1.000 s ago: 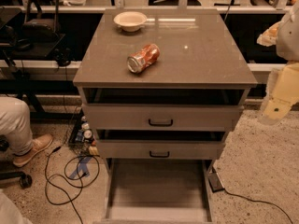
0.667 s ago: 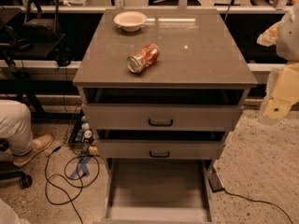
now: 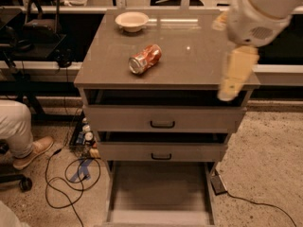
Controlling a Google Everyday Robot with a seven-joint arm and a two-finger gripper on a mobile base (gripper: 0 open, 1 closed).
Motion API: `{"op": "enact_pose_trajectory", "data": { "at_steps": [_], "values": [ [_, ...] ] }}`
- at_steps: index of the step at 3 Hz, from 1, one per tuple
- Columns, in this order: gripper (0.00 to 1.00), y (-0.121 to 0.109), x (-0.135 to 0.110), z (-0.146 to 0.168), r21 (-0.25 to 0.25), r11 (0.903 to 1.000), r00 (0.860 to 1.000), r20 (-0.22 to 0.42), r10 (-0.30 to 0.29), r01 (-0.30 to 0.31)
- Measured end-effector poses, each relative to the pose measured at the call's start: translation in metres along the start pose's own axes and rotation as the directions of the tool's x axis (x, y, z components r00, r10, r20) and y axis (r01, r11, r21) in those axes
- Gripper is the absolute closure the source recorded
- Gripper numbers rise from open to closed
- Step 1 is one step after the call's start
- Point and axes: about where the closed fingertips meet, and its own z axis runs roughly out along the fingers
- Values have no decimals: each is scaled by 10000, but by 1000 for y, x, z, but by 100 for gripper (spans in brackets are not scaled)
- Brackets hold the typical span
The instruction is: Place coke can into bottom drawer
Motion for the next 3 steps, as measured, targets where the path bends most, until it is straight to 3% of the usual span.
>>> {"op": "enact_pose_trajectory", "data": {
  "at_steps": [1,3],
  "values": [
    [0,-36,-59,47,-287,9838,9839,315,-1760,1769],
    [0,-50,-63,54,63,9776,9767,414,-2106,2105]
  ]
}}
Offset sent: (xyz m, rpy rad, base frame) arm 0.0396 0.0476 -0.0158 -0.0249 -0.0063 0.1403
